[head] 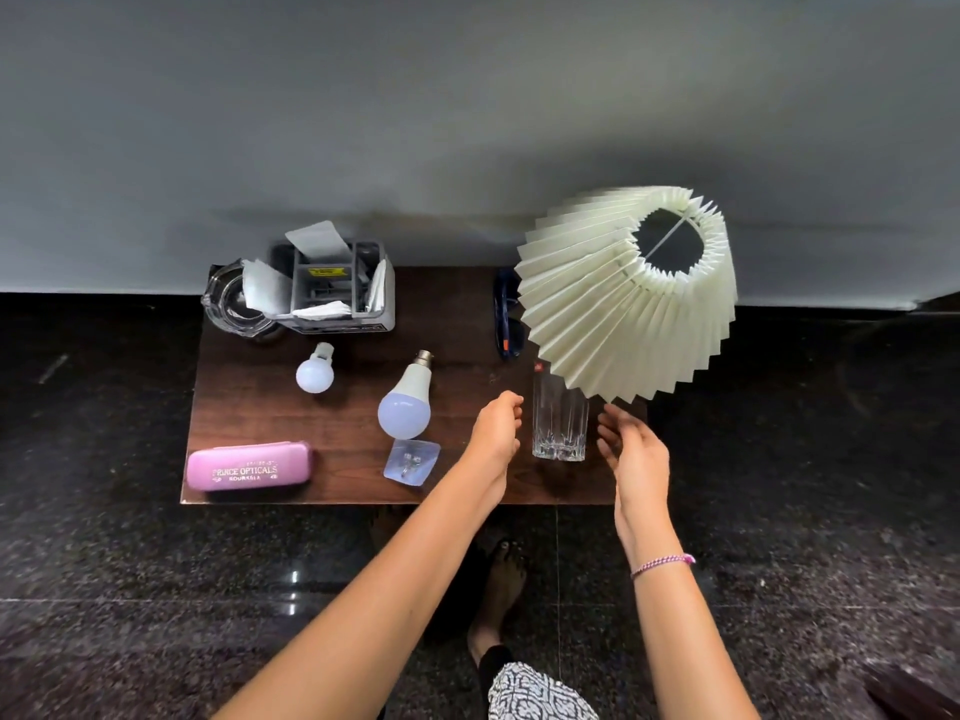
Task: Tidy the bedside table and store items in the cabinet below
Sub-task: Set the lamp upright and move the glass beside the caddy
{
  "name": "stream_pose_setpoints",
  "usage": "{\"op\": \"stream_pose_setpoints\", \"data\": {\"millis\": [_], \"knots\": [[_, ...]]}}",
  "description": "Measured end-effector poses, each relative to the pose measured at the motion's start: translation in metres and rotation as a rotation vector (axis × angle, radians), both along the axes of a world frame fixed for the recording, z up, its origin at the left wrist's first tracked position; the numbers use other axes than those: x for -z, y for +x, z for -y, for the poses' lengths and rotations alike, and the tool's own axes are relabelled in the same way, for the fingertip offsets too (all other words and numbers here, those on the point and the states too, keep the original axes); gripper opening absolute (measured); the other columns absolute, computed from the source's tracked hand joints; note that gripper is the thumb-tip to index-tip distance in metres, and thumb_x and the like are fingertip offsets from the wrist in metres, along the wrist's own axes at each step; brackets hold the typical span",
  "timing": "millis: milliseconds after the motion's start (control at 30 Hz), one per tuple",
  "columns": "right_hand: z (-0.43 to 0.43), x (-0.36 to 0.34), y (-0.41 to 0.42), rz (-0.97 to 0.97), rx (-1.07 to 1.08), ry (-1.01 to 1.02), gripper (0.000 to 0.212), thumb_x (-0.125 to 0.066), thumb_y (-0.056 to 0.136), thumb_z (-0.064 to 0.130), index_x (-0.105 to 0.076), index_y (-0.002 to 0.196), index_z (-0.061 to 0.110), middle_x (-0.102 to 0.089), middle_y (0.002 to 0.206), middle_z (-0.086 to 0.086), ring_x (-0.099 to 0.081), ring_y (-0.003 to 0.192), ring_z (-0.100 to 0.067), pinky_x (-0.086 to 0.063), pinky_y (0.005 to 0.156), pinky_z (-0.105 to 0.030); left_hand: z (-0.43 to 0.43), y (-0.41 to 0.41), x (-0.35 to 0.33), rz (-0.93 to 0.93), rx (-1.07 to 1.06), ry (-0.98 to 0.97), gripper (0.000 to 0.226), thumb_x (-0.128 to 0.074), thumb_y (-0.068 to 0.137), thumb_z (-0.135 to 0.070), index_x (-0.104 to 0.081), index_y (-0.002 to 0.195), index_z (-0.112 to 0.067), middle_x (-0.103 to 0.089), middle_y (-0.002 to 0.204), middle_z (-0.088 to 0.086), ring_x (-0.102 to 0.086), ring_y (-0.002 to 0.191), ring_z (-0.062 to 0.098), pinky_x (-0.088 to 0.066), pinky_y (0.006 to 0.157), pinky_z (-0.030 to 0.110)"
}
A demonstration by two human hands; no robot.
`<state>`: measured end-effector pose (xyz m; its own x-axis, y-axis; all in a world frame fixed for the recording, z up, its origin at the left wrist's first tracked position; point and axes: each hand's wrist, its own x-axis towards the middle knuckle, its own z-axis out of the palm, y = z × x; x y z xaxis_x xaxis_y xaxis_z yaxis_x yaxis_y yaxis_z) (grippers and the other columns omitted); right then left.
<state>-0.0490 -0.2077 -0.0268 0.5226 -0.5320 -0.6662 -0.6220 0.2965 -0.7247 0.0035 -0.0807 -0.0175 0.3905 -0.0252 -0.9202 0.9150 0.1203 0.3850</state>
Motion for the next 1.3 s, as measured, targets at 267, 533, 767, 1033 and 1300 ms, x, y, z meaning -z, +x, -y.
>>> {"op": "stream_pose_setpoints", "data": {"millis": [267,533,767,1033,1300], "knots": [[0.007,0.015,0.002,-0.108,-0.173,-0.013,0.037,-0.055,0.093,0.019,-0.052,0.129,0.009,-0.057,0.130,-0.009,-0.052,0.122,-0.020,-0.039,0.108,-0.035,0.016,-0.012,0.021,0.014,0.029,0.082,0.026,-0.034,0.094,-0.024,-0.051,0.074,-0.024,-0.054,0.082,-0.011,-0.048,0.074,0.000,-0.034,0.060,0.023],[0.000,0.022,0.007,-0.120,-0.292,-0.045,0.044,-0.061,0.089,0.025,-0.052,0.130,0.009,-0.059,0.129,-0.008,-0.054,0.112,-0.013,-0.040,0.096,-0.024,0.026,-0.013,0.032,0.010,0.098,0.042,0.030,-0.030,0.091,-0.024,-0.057,0.078,-0.024,-0.060,0.089,-0.005,-0.051,0.080,0.006,-0.035,0.063,0.024],[-0.010,0.029,0.005,-0.145,-0.205,-0.068,0.048,-0.062,0.087,0.034,-0.053,0.127,0.009,-0.058,0.130,-0.009,-0.055,0.119,-0.023,-0.042,0.101,-0.032,0.023,-0.015,0.032,0.013,0.130,0.062,0.034,-0.033,0.087,-0.026,-0.066,0.089,-0.016,-0.069,0.103,0.006,-0.060,0.105,0.023,-0.042,0.086,0.034],[-0.016,0.029,-0.010,-0.132,-0.236,-0.037,0.048,-0.060,0.086,0.043,-0.055,0.122,0.012,-0.061,0.125,-0.007,-0.057,0.113,-0.019,-0.044,0.102,-0.038,0.011,-0.027,0.025,0.005,0.028,0.039,0.029,-0.035,0.090,-0.016,-0.063,0.083,-0.015,-0.064,0.081,-0.002,-0.060,0.073,0.007,-0.036,0.049,0.017],[-0.037,0.017,-0.023,-0.121,-0.323,0.056,0.063,-0.045,0.087,0.057,-0.047,0.129,0.011,-0.059,0.123,-0.005,-0.055,0.107,-0.015,-0.042,0.091,-0.029,-0.006,-0.043,-0.003,0.116,0.272,0.192,0.038,-0.030,0.094,-0.019,-0.065,0.105,-0.009,-0.067,0.111,0.009,-0.060,0.110,0.026,-0.042,0.098,0.036]]}}
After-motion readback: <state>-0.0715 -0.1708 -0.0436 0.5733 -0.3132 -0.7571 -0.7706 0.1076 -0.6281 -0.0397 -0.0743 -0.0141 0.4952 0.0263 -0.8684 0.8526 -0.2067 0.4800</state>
